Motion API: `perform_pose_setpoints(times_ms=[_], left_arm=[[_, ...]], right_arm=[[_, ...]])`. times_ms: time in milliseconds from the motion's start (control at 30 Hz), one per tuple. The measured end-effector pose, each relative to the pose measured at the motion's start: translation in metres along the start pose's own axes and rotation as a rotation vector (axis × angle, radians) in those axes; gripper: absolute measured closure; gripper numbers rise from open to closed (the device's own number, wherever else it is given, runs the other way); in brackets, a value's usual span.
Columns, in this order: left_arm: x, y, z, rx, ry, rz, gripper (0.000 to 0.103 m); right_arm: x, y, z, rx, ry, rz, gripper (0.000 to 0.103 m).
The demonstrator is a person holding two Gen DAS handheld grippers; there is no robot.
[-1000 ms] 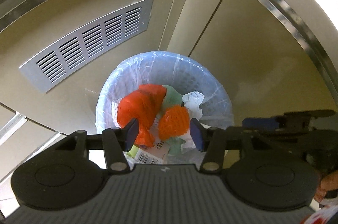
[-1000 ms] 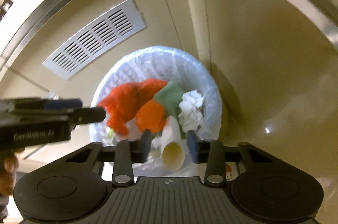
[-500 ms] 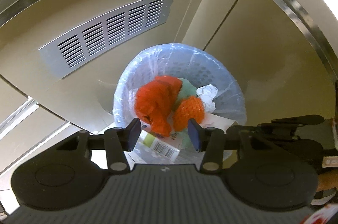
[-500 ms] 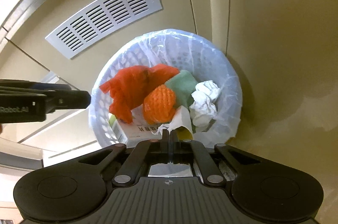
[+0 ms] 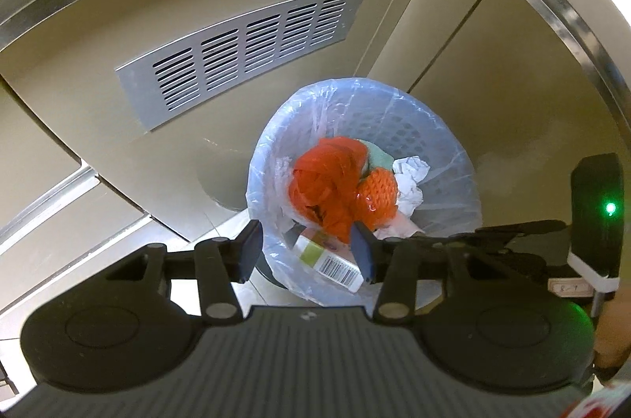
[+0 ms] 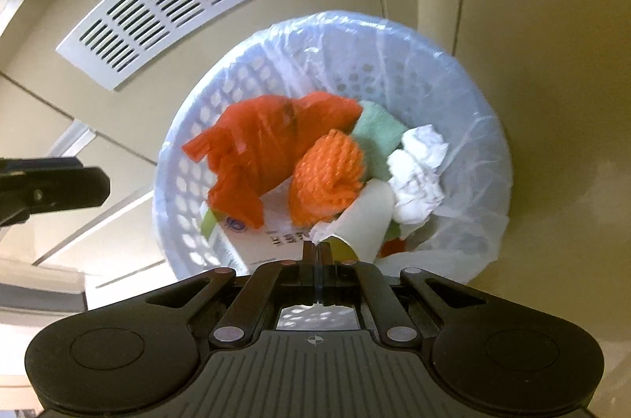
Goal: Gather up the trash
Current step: 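Raise both grippers from the bin back to the counter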
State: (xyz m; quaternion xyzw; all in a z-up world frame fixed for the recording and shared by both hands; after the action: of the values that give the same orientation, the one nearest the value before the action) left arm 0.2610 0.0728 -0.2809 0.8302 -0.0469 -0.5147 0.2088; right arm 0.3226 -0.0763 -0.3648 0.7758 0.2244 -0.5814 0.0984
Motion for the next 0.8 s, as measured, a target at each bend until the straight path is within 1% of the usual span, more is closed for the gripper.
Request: perform_pose_setpoints(times_ms=[200, 267, 300, 333, 367, 400, 667, 800], left_arm=[[-0.006, 0.002, -0.005, 0.005, 0.015, 0.004, 0.058], [-0.010, 0.004, -0.007, 0.009, 0.023, 0.006, 0.058], [-0.012, 0.006, -0.008, 0.010, 0.027, 0.007, 0.058], [-0.014, 0.007, -0.009, 0.011, 0.029, 0.008, 0.058], [-0.017, 0.009, -0.011, 0.012, 0.033, 0.009, 0.058], [-0.021, 0.011, -0.012, 0.014, 0.039, 0.011, 0.058], [-0.065, 0.036, -0.029, 0.046, 0.105, 0.028, 0.058], [-0.089, 0.051, -0.043, 0.072, 0.158, 0.031, 0.058]], right_arm=[[-0.015, 0.002, 0.000, 0.004, 0.000, 0.005, 0.101], [-0.026, 0.005, -0.001, 0.005, 0.004, 0.004, 0.097], [-0.032, 0.006, -0.002, 0.008, 0.005, -0.005, 0.086], [-0.038, 0.008, -0.002, 0.015, 0.009, -0.009, 0.071], [-0.044, 0.010, -0.003, 0.020, 0.016, -0.010, 0.067], [-0.053, 0.011, -0.003, 0.023, 0.027, -0.012, 0.065], [-0.132, 0.018, -0.020, 0.012, 0.113, -0.066, 0.064], [-0.171, 0.029, -0.032, 0.015, 0.185, -0.084, 0.064]])
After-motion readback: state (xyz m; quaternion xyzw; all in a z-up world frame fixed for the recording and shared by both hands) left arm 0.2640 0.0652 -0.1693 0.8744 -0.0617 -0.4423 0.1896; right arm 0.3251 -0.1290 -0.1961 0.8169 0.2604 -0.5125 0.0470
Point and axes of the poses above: each gripper's, at about its wrist camera, not at the fingertips, and x roughly the way its jaws point, y to its right, z to its underside, the point moved 5 cm from there along x, roughly the way its jaws point, and after that the axes turned 14 degrees about z, right-handed, at the moved point
